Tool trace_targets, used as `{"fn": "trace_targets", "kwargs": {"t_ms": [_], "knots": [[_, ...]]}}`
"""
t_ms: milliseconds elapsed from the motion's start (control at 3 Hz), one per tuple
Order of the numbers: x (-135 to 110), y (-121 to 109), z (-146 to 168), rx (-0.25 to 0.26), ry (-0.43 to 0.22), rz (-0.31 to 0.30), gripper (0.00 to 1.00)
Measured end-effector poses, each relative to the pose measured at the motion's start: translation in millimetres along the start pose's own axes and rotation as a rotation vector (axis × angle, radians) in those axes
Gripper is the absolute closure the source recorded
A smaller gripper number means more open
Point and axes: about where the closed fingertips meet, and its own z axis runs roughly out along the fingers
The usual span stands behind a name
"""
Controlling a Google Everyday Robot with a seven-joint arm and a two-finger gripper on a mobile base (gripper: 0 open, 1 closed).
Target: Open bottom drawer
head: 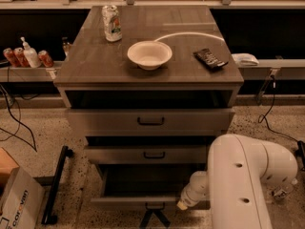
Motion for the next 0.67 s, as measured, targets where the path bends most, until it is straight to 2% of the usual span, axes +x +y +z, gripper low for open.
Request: {"fn": "trace_targets", "kwargs": {"t_ms": [667], "knots": [[0.0, 0.1, 0.0, 0.0, 0.0, 0.0, 0.35]]}}
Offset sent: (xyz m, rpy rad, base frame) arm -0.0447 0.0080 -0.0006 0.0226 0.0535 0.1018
